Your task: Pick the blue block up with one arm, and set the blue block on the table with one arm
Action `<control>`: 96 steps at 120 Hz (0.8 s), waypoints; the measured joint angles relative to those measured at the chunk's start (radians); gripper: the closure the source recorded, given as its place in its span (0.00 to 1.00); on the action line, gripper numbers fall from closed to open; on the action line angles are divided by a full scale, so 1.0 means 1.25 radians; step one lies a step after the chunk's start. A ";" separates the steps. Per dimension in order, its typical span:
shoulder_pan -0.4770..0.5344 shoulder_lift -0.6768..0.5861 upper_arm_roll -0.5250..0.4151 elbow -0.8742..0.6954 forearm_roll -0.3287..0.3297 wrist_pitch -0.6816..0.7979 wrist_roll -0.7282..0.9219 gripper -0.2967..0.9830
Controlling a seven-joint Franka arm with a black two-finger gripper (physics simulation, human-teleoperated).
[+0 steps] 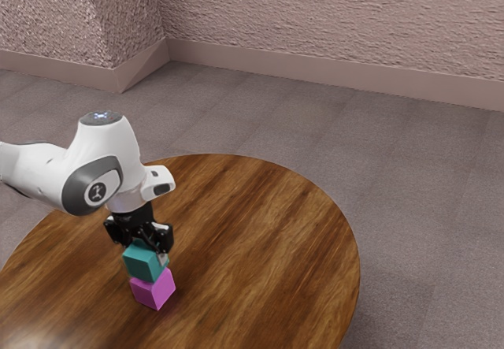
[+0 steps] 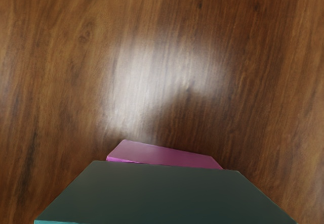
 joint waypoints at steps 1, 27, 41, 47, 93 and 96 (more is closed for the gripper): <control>0.000 0.006 -0.003 0.006 0.000 -0.001 0.000 0.45; 0.004 0.063 -0.135 0.055 -0.003 0.001 -0.005 0.45; -0.018 0.082 -0.200 0.056 -0.006 0.018 -0.011 0.46; -0.022 0.088 -0.209 0.056 -0.006 0.025 -0.014 0.46; 0.001 0.133 -0.221 0.057 -0.007 0.079 -0.023 0.32; 0.002 0.133 -0.221 0.057 -0.007 0.080 -0.023 0.31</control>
